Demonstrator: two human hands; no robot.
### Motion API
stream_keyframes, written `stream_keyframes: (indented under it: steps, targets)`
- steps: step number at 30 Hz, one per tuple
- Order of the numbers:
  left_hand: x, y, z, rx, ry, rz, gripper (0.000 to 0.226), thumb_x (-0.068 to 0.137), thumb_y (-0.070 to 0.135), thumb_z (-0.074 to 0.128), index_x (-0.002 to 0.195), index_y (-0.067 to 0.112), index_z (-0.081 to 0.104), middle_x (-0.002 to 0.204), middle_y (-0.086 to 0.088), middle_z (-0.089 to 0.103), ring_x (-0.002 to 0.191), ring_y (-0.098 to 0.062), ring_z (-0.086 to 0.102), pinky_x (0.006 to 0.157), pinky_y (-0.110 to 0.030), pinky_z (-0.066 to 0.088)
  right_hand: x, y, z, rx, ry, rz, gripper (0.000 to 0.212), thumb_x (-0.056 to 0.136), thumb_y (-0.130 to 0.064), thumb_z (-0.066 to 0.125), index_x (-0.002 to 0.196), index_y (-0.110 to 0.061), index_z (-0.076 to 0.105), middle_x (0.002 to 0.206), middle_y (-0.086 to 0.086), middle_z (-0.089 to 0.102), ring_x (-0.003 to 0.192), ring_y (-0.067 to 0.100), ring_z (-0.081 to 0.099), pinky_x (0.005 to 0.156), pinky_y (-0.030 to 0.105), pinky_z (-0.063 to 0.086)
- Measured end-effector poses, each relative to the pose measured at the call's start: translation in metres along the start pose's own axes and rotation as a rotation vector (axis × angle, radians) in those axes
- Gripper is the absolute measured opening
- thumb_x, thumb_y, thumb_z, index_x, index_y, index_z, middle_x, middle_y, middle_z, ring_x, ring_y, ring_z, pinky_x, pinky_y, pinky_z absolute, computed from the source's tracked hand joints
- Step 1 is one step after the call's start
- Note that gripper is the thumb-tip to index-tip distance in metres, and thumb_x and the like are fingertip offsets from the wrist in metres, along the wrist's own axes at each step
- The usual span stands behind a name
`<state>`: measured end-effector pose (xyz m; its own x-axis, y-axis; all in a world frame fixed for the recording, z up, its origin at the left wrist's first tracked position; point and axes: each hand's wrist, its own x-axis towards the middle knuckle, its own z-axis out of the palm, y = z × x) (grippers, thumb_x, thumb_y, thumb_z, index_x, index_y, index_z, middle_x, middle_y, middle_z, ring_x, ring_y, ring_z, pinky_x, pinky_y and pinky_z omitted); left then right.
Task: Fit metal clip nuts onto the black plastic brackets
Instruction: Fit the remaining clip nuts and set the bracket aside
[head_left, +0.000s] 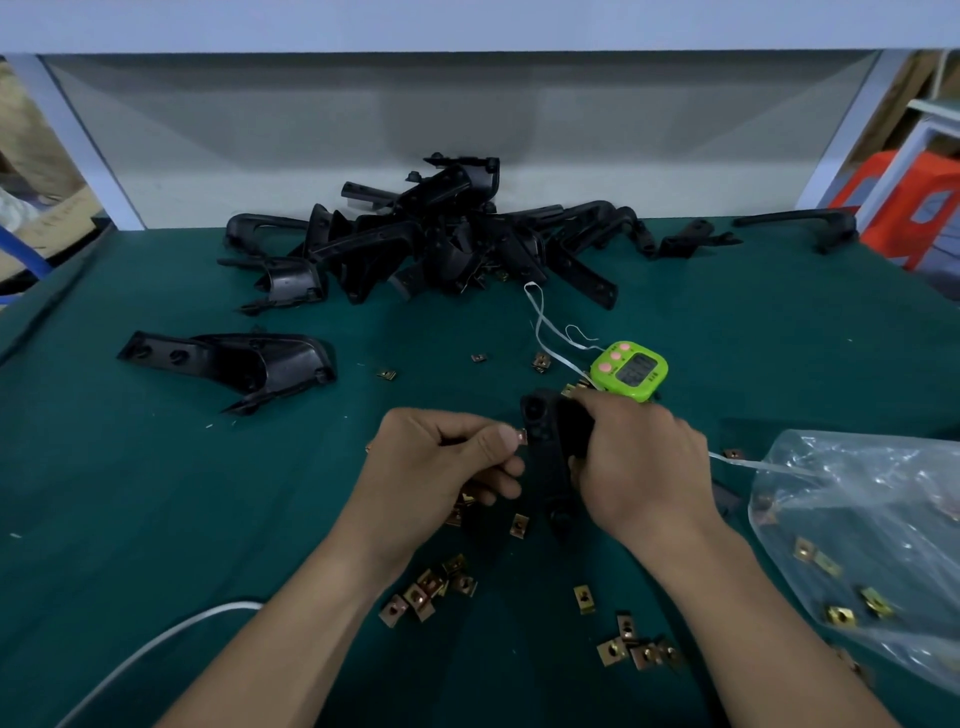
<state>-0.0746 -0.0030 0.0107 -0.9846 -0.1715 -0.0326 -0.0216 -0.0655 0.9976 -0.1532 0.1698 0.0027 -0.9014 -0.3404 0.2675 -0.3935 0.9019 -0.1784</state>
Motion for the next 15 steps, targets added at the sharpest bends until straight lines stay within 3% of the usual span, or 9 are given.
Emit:
stream_keyframes:
  steps: [6, 10, 15]
  targets:
    - [0.0023, -0.0007, -0.0001, -0.073, 0.036, -0.002, 0.023, 0.066, 0.022, 0.083, 0.088, 0.017, 0.084, 0.082, -0.013, 0.078, 0.075, -0.016, 0.072, 0.068, -0.019, 0.055, -0.0003, 0.0017, -0.0012, 0.025, 0.004, 0.030, 0.027, 0.080, -0.025, 0.064, 0.106, -0.031, 0.061, 0.085, -0.003, 0.070, 0.083, 0.033, 0.066, 0.064, 0.034, 0.034]
    - [0.0028, -0.0032, 0.0022, -0.064, 0.067, -0.041, 0.023, 0.080, -0.003, 0.078, 0.085, 0.019, 0.083, 0.083, -0.008, 0.078, 0.074, -0.012, 0.072, 0.065, -0.019, 0.055, 0.0002, 0.0009, -0.0004, 0.023, -0.025, 0.013, 0.022, 0.078, -0.025, 0.061, 0.099, -0.030, 0.060, 0.081, -0.003, 0.068, 0.079, 0.033, 0.065, 0.061, 0.033, 0.034]
    - [0.0021, -0.0016, 0.0037, -0.149, 0.092, -0.075, 0.013, 0.080, 0.005, 0.078, 0.085, 0.015, 0.083, 0.082, -0.011, 0.077, 0.074, -0.017, 0.074, 0.062, -0.021, 0.056, 0.0003, 0.0008, 0.0005, 0.024, -0.035, 0.005, 0.023, 0.077, -0.025, 0.061, 0.099, -0.031, 0.061, 0.080, -0.004, 0.068, 0.076, 0.032, 0.065, 0.060, 0.032, 0.033]
